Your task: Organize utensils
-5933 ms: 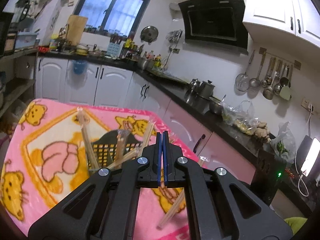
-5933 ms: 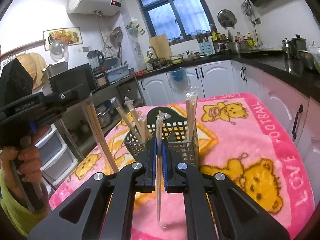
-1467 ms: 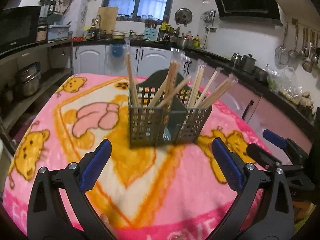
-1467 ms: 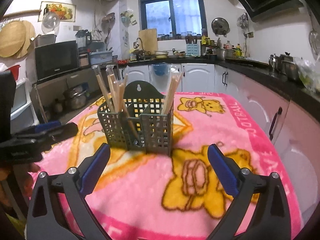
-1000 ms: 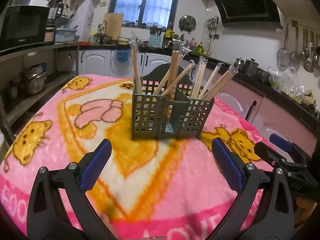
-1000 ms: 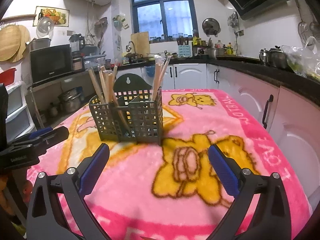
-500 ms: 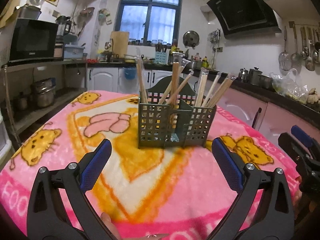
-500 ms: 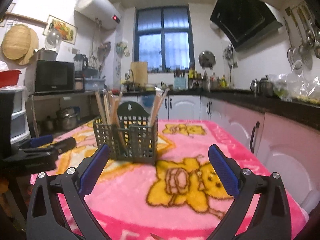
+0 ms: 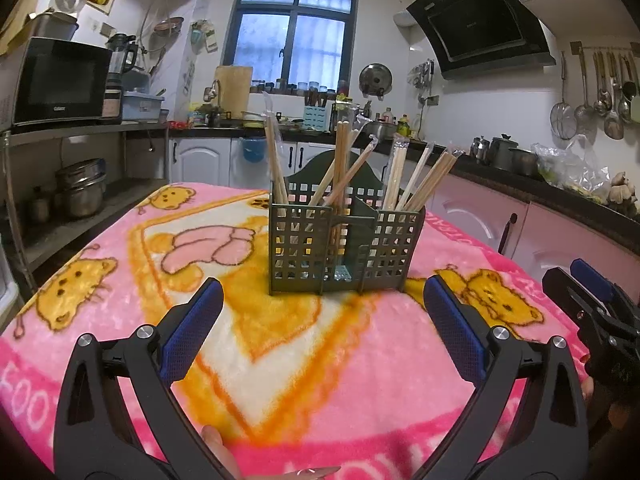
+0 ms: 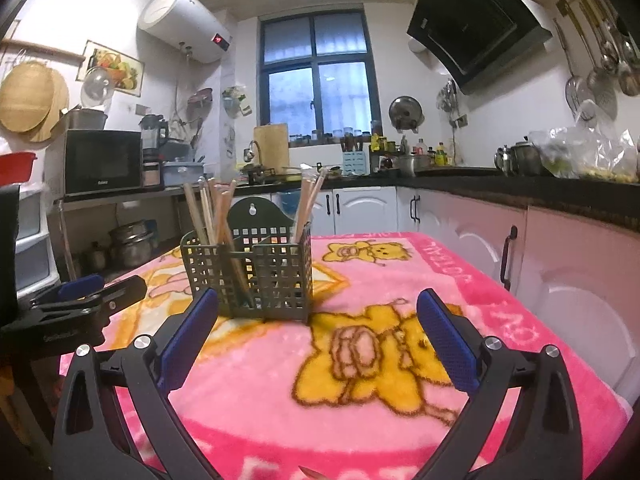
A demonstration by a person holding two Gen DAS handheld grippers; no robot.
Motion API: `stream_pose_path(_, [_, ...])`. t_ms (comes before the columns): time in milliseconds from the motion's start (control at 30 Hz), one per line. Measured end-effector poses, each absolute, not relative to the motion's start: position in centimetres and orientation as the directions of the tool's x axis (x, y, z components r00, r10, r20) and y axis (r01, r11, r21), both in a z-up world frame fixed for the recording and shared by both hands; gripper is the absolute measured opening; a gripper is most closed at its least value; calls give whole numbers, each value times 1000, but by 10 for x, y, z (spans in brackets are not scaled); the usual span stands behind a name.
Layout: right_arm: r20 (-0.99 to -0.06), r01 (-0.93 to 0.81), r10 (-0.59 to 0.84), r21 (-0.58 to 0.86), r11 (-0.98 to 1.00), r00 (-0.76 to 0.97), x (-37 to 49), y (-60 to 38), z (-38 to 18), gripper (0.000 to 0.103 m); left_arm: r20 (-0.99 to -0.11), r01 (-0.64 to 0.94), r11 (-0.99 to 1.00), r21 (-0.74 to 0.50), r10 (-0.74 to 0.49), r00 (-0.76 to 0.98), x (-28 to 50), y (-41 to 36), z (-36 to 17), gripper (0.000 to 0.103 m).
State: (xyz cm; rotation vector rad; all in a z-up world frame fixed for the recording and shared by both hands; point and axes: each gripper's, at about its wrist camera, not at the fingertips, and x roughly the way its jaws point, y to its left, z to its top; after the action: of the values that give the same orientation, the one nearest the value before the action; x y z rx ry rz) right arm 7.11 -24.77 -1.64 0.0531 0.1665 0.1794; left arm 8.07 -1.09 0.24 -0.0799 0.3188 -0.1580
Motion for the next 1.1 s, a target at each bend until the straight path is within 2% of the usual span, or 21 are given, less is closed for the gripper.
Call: stream_pose_path(1100, [-165,-177,183,50,983,969,67,-245,-19,96,-313,141,985,-102,-166,935,81,-13,-1,92])
